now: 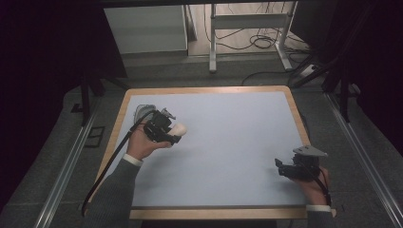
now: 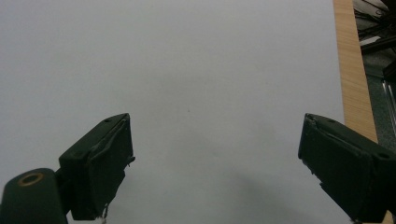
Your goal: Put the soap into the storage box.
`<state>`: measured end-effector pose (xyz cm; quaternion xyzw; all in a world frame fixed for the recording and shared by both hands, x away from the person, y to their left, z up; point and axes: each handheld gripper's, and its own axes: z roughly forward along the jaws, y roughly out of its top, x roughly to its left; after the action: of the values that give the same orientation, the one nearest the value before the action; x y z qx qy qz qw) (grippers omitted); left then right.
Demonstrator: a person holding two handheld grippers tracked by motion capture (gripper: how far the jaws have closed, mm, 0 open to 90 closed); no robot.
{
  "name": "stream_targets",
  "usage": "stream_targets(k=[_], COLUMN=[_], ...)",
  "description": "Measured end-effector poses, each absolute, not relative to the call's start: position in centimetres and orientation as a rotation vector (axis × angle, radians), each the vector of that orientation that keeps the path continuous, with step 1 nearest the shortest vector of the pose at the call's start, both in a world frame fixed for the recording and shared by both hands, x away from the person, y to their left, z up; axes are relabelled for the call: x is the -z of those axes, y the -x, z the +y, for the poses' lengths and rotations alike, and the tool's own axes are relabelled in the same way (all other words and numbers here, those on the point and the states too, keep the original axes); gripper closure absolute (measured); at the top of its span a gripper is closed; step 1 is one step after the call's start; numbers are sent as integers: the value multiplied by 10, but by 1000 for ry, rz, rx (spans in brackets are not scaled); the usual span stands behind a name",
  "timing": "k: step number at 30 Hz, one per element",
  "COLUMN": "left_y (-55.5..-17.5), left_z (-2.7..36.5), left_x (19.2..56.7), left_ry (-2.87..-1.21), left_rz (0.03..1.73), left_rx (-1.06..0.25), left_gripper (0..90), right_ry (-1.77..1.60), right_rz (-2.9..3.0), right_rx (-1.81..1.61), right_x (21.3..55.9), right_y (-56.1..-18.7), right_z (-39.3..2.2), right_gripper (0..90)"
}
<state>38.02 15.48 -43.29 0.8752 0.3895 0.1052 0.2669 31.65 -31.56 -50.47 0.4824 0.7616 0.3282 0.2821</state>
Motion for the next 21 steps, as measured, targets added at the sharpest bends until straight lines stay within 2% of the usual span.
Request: stream_targets(k=[21], left_y=[-395], left_z=[163], left_x=[422], left_ry=[-2355], left_rz=[1085], left_rx=[-309], left_gripper=[496], right_ry=[-1298], right_rz=[2036], right_rx=[-879], right_x=[504], right_y=[-316], right_z=[-317], right_gripper=[99])
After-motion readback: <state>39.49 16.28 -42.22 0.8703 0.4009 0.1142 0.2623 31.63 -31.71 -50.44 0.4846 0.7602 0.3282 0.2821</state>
